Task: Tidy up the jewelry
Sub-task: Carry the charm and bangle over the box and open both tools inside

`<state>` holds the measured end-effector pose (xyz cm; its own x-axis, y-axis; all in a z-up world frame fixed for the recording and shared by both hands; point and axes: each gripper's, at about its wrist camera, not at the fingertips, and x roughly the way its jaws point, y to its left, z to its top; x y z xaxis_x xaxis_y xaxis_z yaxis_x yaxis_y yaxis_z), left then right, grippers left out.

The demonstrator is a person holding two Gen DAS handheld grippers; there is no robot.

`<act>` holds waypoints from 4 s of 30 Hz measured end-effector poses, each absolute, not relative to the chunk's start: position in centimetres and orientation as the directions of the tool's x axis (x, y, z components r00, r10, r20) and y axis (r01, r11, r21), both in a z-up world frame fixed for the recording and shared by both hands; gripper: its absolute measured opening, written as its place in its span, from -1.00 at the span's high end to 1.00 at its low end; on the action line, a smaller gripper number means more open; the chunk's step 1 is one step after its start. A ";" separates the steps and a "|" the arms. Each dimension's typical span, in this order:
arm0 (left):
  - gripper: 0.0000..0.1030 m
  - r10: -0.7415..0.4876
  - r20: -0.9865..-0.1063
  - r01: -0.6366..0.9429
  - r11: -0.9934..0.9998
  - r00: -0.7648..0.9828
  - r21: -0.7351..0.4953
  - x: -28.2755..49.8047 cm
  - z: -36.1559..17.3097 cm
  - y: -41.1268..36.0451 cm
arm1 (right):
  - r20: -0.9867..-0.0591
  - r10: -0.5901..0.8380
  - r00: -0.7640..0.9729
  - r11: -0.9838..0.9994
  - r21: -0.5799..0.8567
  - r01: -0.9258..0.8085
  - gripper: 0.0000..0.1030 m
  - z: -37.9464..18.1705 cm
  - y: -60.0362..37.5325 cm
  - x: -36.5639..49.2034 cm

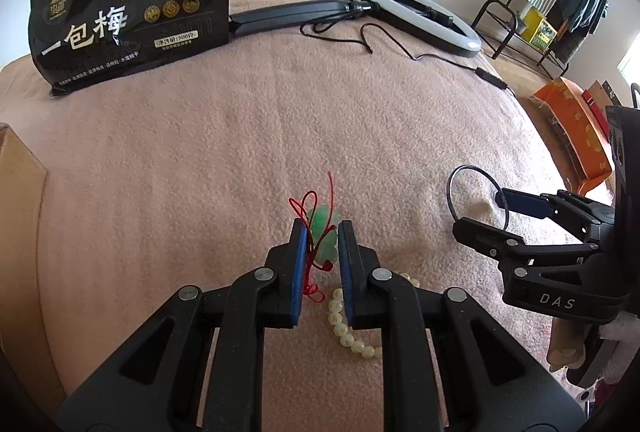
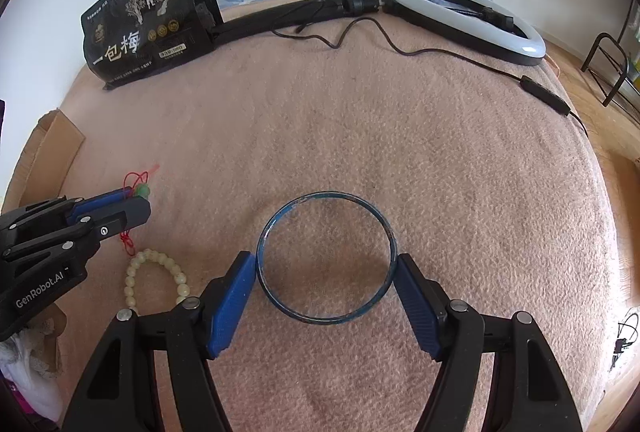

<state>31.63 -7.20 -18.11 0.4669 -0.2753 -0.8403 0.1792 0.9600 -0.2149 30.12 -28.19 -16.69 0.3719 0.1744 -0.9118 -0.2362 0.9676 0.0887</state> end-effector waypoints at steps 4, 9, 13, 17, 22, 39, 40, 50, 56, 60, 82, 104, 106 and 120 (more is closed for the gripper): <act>0.73 -0.276 -0.831 0.177 0.960 0.483 -0.216 31.2 -16.9 -6.5 | -0.904 0.175 0.390 0.969 0.087 -0.232 -0.41 -15.6 -28.2 29.7; 0.73 -0.277 -0.817 0.169 0.961 0.506 -0.221 30.7 -15.3 -5.4 | -0.891 0.184 0.414 0.969 0.094 -0.228 -0.41 -14.1 -28.2 29.4; 0.73 -0.277 -0.804 0.167 0.961 0.526 -0.222 30.2 -13.8 -4.6 | -0.883 0.193 0.428 0.968 0.100 -0.229 -0.41 -12.9 -27.8 28.9; 0.73 -0.274 -0.793 0.163 0.962 0.544 -0.221 29.4 -12.6 -3.8 | -0.873 0.204 0.444 0.965 0.104 -0.239 -0.41 -11.6 -27.1 28.3; 0.73 -0.267 -0.778 0.157 0.964 0.568 -0.216 28.5 -10.8 -2.2 | -0.860 0.216 0.463 0.961 0.104 -0.256 -0.41 -10.0 -25.8 27.6; 0.73 -0.193 -0.744 0.064 0.978 0.639 -0.199 25.4 -6.7 6.7 | -0.826 0.294 0.480 0.926 0.123 -0.356 -0.41 -6.3 -17.9 26.0; 0.73 -0.189 -0.743 0.055 0.978 0.642 -0.200 25.3 -6.6 7.4 | -0.825 0.299 0.479 0.924 0.123 -0.363 -0.41 -6.2 -17.4 25.9; 0.73 -0.127 -0.741 -0.024 0.982 0.659 -0.190 24.0 -6.7 13.5 | -0.814 0.358 0.457 0.887 0.143 -0.440 -0.41 -5.5 -10.6 25.6; 0.73 -0.101 -0.745 -0.062 0.980 0.659 -0.187 23.3 -7.3 16.5 | -0.811 0.386 0.440 0.862 0.148 -0.484 -0.41 -5.5 -6.5 25.7; 0.73 -0.084 -0.748 -0.085 0.979 0.658 -0.184 22.7 -7.8 18.2 | -0.809 0.402 0.428 0.850 0.156 -0.504 -0.41 -5.7 -4.2 25.9; 0.73 -0.076 -0.775 -0.157 0.962 0.627 -0.222 21.9 -11.2 22.9 | -0.820 0.441 0.366 0.805 0.180 -0.566 -0.41 -8.2 4.6 27.1; 0.17 -0.075 -0.776 -0.196 0.948 0.627 -0.251 21.8 -11.9 23.9 | -0.807 0.455 0.377 0.818 0.210 -0.536 -0.68 -8.3 5.4 28.2; 0.17 -0.077 -0.775 -0.195 0.948 0.627 -0.252 21.8 -11.9 23.9 | -0.807 0.453 0.380 0.821 0.211 -0.531 -0.68 -8.2 4.9 28.2; 0.17 -0.065 -0.753 -0.173 0.957 0.655 -0.233 20.4 -9.3 22.0 | -0.789 0.453 0.414 0.827 0.199 -0.526 -0.69 -5.9 1.7 26.2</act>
<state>20.39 22.03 -9.33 0.6554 -0.0647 -0.7525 -0.1728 0.9570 -0.2328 26.16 1.67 -5.93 0.4141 0.4533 -0.7893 -0.5260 0.8269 0.1989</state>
